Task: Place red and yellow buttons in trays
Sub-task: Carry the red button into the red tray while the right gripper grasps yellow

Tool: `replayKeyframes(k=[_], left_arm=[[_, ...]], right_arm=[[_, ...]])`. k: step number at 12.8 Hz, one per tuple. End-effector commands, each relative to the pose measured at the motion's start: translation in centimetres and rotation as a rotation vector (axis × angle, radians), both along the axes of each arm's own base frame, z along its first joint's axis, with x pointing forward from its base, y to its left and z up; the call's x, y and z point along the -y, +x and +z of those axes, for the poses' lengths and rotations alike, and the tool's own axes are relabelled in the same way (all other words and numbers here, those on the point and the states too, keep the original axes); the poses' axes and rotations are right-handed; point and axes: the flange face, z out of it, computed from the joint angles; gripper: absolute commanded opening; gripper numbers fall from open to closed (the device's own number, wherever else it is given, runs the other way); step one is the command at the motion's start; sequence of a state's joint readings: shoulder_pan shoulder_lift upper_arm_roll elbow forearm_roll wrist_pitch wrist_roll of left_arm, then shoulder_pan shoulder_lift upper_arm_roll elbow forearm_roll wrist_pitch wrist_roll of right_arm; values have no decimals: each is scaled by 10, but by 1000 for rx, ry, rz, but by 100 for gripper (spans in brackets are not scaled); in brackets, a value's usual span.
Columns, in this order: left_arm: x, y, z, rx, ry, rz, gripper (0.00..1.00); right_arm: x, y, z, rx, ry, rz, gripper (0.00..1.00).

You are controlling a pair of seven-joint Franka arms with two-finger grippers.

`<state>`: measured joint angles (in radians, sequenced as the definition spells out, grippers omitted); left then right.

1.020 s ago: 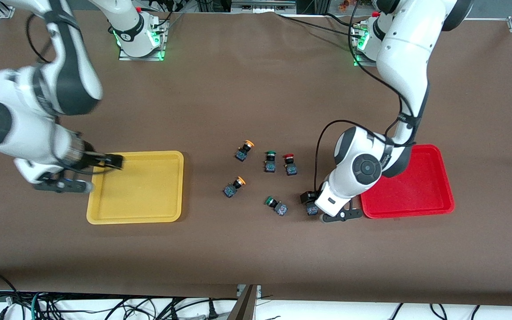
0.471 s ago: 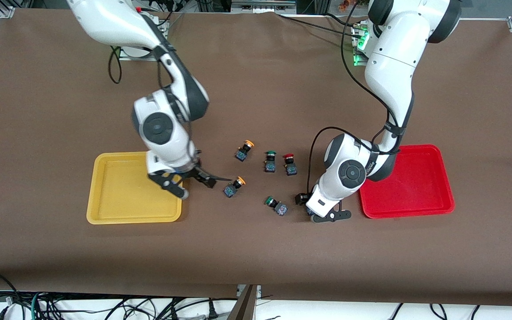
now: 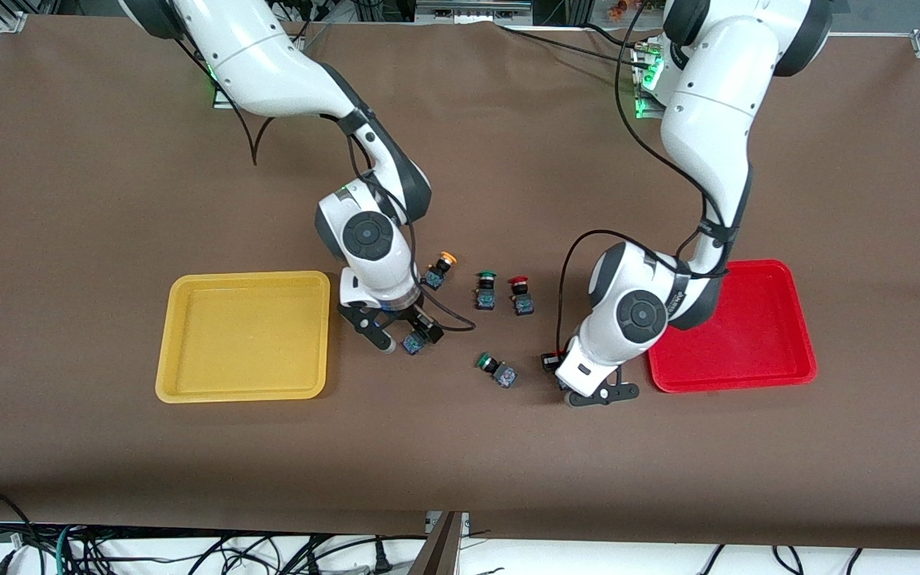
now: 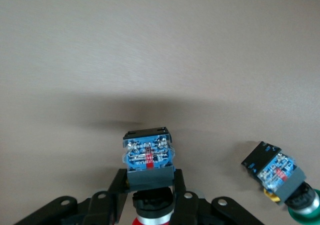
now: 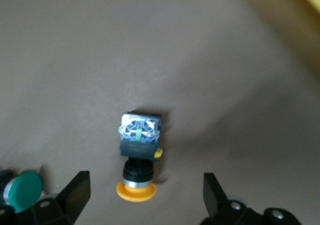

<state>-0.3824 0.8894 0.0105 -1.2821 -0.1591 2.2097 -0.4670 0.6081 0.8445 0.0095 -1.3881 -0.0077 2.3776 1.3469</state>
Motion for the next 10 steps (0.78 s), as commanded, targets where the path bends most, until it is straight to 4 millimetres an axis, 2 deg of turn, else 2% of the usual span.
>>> replayKeyframes(k=[1, 2, 3, 4, 5, 6, 8, 10], left_arm=[[-45, 2, 81, -74, -2, -39, 10], [-68, 0, 104, -111, 0, -80, 11], [-94, -2, 119, -158, -1, -102, 11], [-126, -4, 125, -199, -2, -112, 11], [-152, -3, 122, -227, -9, -128, 11], [-173, -3, 115, -244, -13, -132, 10], [-212, -12, 77, -302, 21, -133, 10], [-221, -28, 26, -283, 73, -169, 10]], right_arm=[[-6, 9, -11, 26, 7, -28, 100], [-8, 9, -15, 34, 14, -37, 100], [-8, 9, -20, 34, 13, -36, 100], [-6, 10, -23, 33, 9, -34, 100], [-4, 11, -22, 37, 8, -33, 100], [-1, 14, -20, 40, 8, -37, 100], [4, 20, -18, 60, 17, -44, 100], [6, 20, -29, 66, 17, -45, 99]])
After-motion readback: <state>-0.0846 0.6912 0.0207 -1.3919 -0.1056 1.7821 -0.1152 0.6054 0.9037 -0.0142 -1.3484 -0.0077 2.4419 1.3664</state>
